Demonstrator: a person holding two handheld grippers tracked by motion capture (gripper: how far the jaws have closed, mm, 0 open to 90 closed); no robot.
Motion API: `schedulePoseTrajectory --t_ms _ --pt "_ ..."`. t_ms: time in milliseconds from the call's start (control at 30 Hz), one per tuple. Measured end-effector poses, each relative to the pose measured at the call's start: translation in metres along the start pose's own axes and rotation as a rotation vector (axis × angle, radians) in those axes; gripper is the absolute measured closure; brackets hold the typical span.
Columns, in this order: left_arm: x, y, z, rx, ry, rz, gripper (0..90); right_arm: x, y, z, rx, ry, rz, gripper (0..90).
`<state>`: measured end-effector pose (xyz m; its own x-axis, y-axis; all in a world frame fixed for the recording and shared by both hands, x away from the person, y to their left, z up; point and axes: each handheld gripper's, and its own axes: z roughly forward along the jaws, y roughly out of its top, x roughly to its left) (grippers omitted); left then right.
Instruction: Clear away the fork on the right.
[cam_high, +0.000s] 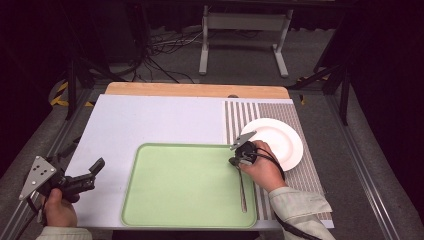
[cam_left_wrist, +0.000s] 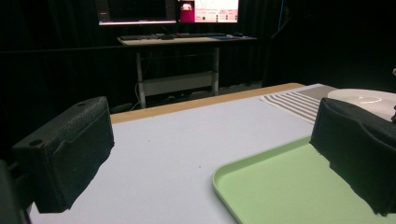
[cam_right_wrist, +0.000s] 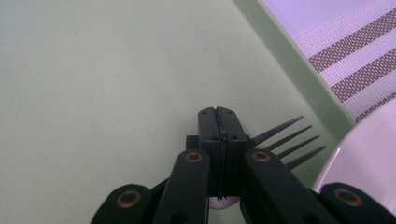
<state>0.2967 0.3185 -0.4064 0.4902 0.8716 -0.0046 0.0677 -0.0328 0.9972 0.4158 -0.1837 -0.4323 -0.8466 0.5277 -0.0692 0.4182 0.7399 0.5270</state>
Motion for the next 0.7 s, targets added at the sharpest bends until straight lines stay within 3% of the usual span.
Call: schedulePoseTrajectory --t_ms 167,267,367,467,567,700 --pt "0.000 0.000 0.000 0.003 -0.001 0.002 0.2 -0.001 0.000 -0.003 0.002 -0.005 0.003 90.0" --pt "0.000 0.000 -0.001 0.000 0.002 0.001 0.2 -0.003 0.003 -0.012 -0.079 0.018 0.019 82.2" --pt "0.001 0.000 -0.001 -0.001 0.003 0.002 0.2 -0.004 0.008 -0.025 -0.153 0.026 0.033 63.5" --pt "0.000 0.000 0.000 0.000 0.000 -0.001 0.2 -0.005 0.013 -0.035 -0.231 0.033 0.028 30.8" --pt "0.000 -0.001 -0.001 0.007 -0.003 0.009 0.2 -0.003 0.015 -0.045 -0.284 0.043 0.037 21.5" --pt "0.000 -0.001 -0.003 0.006 0.002 0.006 0.2 -0.003 0.014 -0.061 -0.342 0.010 0.005 17.1"
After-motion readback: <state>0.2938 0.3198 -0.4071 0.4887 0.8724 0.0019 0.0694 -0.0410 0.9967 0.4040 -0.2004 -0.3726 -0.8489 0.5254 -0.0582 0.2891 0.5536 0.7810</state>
